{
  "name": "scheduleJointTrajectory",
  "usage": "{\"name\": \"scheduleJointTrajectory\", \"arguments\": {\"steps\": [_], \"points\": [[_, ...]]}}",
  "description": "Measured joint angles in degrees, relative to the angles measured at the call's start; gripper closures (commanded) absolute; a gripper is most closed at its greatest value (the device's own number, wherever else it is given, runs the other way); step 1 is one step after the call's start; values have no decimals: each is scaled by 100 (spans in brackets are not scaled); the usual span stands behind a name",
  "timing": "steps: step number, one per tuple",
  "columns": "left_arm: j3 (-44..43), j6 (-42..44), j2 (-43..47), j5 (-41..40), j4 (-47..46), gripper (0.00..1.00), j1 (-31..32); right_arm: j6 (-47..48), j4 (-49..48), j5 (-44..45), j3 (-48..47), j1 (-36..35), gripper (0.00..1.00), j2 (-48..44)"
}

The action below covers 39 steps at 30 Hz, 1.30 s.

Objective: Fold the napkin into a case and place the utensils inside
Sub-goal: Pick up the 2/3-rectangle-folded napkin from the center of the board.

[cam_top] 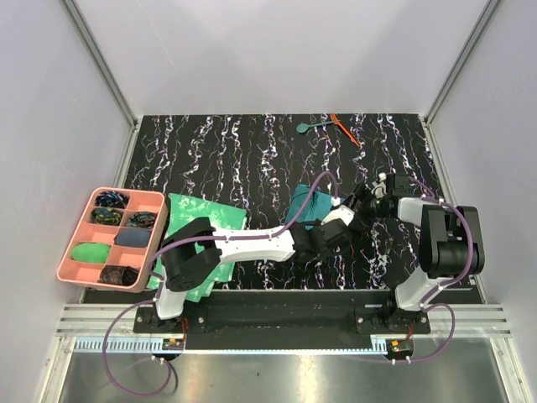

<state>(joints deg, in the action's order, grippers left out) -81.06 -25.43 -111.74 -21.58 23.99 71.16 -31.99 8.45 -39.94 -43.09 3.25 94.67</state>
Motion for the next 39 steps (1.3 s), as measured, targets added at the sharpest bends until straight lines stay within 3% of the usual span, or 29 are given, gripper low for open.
{"name": "scheduleJointTrajectory", "arguments": {"steps": [5,22,28,33,37,39], "points": [[11,-11,13,81,9,100,-4,-155,-262,-116,131,-85,25,39],[11,-9,173,168,4,100,-35,-1432,-1353,-577,1429,-640,23,-542],[11,-7,173,221,4,100,-35,-1888,-1759,-608,1703,-866,40,-549],[44,26,175,243,-20,83,-35,-2035,-1751,-540,1812,-872,53,-551],[107,59,175,258,-2,63,-35,-2109,-1751,-494,1821,-876,62,-568],[107,111,175,267,-11,59,-35,-2144,-1753,-470,1821,-879,64,-577]]}}
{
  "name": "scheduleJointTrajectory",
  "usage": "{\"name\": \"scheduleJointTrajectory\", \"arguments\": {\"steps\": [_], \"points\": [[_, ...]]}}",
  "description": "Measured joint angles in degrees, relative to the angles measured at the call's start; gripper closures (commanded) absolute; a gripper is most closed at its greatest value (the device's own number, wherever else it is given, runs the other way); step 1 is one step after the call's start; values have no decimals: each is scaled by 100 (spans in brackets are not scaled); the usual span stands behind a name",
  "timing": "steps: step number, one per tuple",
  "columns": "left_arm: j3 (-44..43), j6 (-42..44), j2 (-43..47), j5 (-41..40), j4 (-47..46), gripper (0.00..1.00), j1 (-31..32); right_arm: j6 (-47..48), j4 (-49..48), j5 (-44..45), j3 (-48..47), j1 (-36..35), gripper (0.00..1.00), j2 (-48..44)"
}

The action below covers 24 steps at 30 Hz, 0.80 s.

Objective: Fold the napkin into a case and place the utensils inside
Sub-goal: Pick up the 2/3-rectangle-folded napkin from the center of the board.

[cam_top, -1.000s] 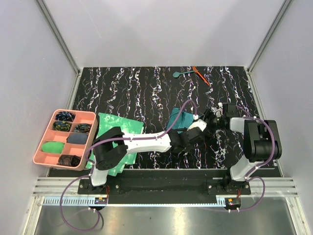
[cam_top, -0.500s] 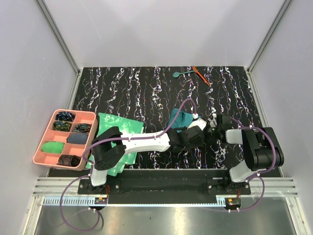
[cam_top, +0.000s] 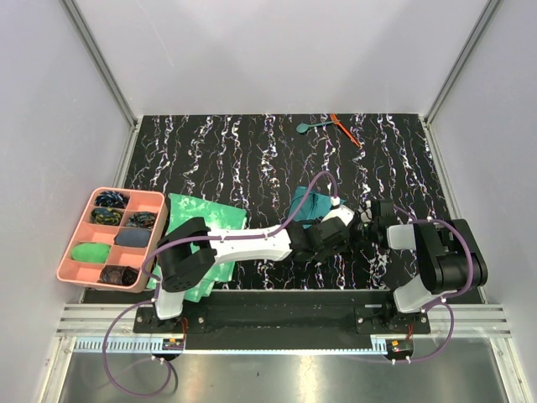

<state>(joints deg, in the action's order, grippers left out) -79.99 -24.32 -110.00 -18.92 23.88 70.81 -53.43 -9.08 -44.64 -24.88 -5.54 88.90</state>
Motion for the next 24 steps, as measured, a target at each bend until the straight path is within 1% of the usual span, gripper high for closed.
{"name": "scheduleJointTrajectory", "arguments": {"steps": [2,7,8,9,10,17,21,24], "points": [[0,13,0,9,-4,54,2,-44,0,11,4,0,66,-24],[0,66,0,28,-15,47,17,-188,2,22,22,0,69,-129],[0,96,0,26,-22,45,37,-219,2,26,24,0,69,-153],[0,114,0,26,-28,38,55,-260,2,39,24,0,69,-175],[0,166,0,7,-35,37,92,-302,4,48,24,0,69,-188],[-188,361,-271,-258,50,31,396,-566,35,52,52,0,70,-195],[-306,382,-557,-575,155,31,422,-723,33,52,129,0,71,-199],[-380,393,-748,-876,234,34,420,-828,37,52,177,0,71,-238]]}}
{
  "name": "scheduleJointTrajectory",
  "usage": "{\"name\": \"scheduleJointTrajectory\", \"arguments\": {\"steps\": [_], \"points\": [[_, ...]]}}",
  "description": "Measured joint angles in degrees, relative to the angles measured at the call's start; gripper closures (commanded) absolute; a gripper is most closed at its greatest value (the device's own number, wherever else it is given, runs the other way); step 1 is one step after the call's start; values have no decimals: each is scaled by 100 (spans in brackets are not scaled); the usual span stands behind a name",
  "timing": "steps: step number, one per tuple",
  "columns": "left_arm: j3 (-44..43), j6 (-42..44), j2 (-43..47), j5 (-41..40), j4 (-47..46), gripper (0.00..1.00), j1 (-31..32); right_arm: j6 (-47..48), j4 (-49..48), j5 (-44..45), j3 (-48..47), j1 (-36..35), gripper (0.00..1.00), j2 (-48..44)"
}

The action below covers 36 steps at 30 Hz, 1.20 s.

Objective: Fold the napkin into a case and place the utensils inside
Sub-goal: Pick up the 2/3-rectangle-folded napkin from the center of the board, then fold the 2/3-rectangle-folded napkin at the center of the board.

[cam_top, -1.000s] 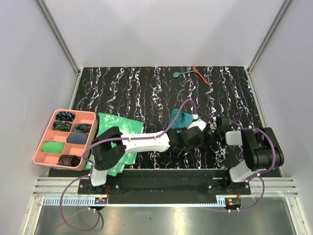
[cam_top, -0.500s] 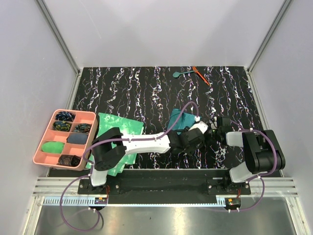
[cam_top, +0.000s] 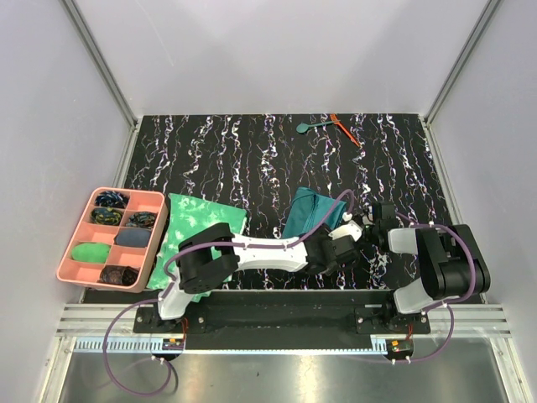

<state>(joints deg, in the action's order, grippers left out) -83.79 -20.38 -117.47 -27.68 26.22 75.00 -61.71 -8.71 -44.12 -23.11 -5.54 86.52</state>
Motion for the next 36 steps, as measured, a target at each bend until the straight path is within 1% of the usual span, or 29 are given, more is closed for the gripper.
{"name": "scheduleJointTrajectory", "arguments": {"steps": [1,4,5,6,7,8,10,11,13,15,16,17,20,24,31,36], "points": [[-11,2,-48,-114,35,35,-4,-28,0,2,4,0,71,-20],[-11,-7,-98,-407,129,43,-7,-101,-7,2,24,0,70,-94],[-13,-7,-98,-461,129,52,-7,-120,-4,0,35,0,70,-118],[-24,0,-98,-516,129,56,-7,-138,-4,0,42,0,69,-138],[-39,-9,-101,-560,131,63,-7,-153,-4,0,44,0,69,-153],[-55,9,-101,-599,116,73,-7,-157,-4,2,46,0,68,-168],[-66,-7,-98,-638,92,80,-7,-146,-2,13,46,0,66,-175],[-66,-2,-101,-649,92,86,-7,-122,0,17,46,0,65,-175],[-63,-2,-98,-654,87,91,-7,-37,9,26,24,0,62,-140],[-61,-2,-96,-647,72,95,-7,116,28,63,-46,0,53,-37],[-57,2,-94,-643,68,96,-7,203,50,90,-109,0,48,46],[-39,-2,-87,-634,63,97,-7,291,57,116,-175,0,41,133],[7,-2,-39,-612,66,100,-7,533,66,107,-354,0,33,332],[96,0,103,-612,66,100,-7,748,59,87,-476,-7,29,352],[107,4,435,-566,68,100,-15,1054,212,55,-599,31,28,361],[155,26,538,-533,59,100,-17,1434,525,107,-837,321,24,409]]}}
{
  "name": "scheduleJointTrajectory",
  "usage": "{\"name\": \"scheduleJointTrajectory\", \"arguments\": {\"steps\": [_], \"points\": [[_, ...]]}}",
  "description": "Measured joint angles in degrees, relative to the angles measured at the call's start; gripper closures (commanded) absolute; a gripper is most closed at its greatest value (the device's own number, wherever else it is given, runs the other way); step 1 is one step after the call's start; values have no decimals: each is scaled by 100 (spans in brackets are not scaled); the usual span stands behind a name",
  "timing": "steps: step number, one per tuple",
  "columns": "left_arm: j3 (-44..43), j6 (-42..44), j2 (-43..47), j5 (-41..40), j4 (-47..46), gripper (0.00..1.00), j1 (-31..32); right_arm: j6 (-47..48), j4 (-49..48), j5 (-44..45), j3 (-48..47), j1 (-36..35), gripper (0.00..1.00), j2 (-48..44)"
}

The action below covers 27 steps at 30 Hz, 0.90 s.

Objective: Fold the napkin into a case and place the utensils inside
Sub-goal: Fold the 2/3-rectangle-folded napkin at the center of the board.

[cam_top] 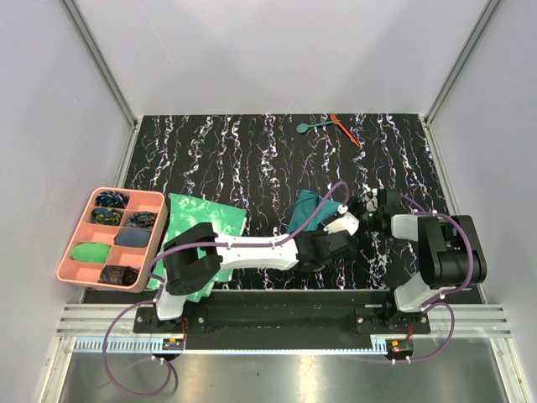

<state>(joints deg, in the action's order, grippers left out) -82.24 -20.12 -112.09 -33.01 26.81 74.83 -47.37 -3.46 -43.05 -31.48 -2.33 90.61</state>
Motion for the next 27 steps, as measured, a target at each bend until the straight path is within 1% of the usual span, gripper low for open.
{"name": "scheduleJointTrajectory", "arguments": {"steps": [3,5,8,10,11,16,19,21,23,24,27], "points": [[103,4,24,26,9,100,0,140,87,13,-74,197,25,0],[131,2,24,52,22,100,0,260,166,55,-179,308,27,42],[136,2,24,131,11,100,0,409,304,125,-446,424,33,247],[136,2,24,168,11,100,0,527,341,243,-619,463,33,372],[136,2,24,177,9,100,0,562,365,297,-684,474,37,413],[140,2,26,262,4,100,0,811,494,509,-935,503,40,560],[160,0,28,286,-13,100,0,927,529,614,-1069,507,45,636],[208,0,33,299,-46,100,0,988,535,636,-1154,525,53,732],[249,-2,33,328,-57,100,0,1056,542,662,-1217,538,57,807],[271,-2,37,350,-72,100,0,1080,546,682,-1237,540,61,839],[337,-4,61,483,-127,100,0,1178,551,748,-1255,546,69,870]]}}
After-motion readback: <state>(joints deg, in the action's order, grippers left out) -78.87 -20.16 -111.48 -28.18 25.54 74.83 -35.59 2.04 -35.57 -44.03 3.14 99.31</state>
